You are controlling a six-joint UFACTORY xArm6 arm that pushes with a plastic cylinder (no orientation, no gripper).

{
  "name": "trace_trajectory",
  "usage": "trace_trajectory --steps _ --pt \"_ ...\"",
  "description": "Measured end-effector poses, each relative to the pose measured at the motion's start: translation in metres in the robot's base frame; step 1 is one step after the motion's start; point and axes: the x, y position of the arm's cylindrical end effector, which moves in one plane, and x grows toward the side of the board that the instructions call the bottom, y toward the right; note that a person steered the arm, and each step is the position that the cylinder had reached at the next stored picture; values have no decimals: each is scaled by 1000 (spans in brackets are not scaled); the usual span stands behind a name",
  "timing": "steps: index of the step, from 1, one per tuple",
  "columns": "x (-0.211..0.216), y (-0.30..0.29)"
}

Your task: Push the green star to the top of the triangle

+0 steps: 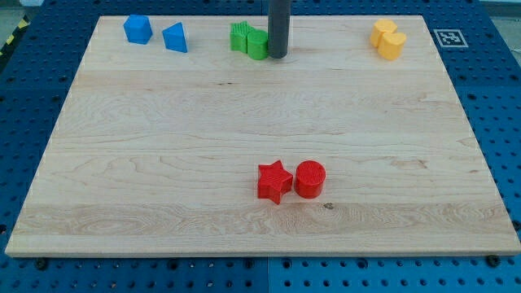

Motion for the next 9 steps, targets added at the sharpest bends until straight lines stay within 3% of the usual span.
trace_trajectory --steps 2,5,9 --pt "8 3" --pt "-21 1" --pt "-31 -54"
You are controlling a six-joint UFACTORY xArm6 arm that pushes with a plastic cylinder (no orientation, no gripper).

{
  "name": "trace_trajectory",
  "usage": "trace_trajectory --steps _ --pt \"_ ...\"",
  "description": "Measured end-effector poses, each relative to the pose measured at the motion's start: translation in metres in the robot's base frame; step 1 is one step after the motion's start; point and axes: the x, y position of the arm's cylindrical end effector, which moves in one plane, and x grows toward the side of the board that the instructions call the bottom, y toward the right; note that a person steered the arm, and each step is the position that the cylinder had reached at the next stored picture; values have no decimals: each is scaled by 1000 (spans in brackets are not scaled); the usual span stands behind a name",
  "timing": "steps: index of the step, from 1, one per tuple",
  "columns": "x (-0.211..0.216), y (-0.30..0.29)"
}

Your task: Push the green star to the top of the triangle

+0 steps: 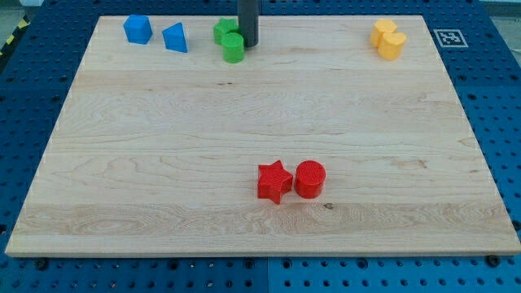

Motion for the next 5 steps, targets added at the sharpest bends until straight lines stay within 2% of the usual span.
trace_trajectory --steps 1,2,5 --pt "2 -7" --pt "15 22" --pt "56 23"
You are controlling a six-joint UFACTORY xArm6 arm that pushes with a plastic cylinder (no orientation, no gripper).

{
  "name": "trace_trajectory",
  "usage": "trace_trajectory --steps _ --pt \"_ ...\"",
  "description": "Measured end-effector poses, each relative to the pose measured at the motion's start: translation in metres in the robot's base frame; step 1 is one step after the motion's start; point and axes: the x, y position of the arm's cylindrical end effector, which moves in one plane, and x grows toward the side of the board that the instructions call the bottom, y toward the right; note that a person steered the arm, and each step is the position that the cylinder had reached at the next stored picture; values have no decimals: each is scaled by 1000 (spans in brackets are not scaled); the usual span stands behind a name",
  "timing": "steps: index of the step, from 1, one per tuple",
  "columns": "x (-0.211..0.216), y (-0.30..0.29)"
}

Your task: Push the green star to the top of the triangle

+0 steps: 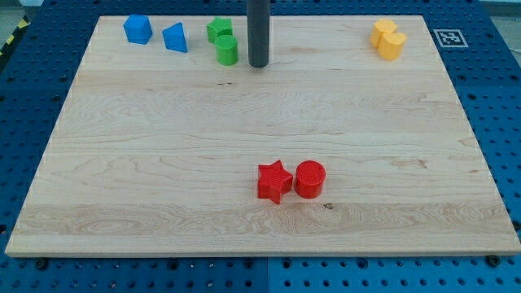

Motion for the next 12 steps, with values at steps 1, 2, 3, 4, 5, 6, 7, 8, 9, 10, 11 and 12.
trace_trajectory --steps 1,2,3,4,5,6,7,8,9,10,11,12 --pt "3 -9" --pt "3 -25" --pt "-6 -29" --pt "-21 -29" --pt "-19 -29" --pt "-19 -37" --pt "-19 -54" --pt "-19 -65" --pt "-19 -68" --pt "-18 -62" --pt "-17 -33" --pt "-35 -18"
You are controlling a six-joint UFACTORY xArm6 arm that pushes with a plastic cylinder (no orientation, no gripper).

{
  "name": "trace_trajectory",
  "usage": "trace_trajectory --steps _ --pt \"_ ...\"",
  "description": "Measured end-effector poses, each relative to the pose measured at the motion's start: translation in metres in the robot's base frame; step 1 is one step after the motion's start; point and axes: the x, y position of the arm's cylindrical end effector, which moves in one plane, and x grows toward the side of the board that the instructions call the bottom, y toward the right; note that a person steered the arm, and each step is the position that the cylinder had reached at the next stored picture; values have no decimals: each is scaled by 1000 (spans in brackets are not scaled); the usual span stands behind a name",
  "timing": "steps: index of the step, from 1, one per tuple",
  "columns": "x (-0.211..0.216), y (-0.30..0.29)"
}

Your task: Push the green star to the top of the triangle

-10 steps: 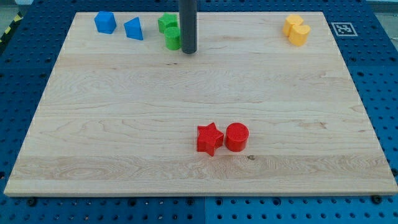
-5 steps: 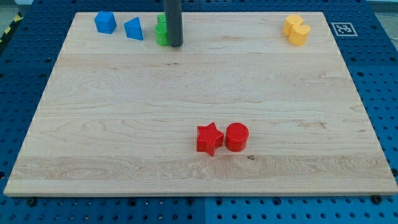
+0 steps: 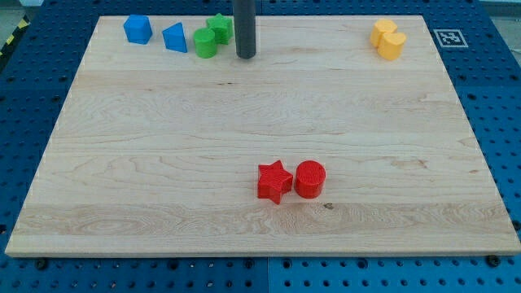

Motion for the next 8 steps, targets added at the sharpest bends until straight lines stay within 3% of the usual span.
trace_trajectory --steps 1,3,8 --pt "-39 0" --pt "-44 -8" --pt "-55 -101"
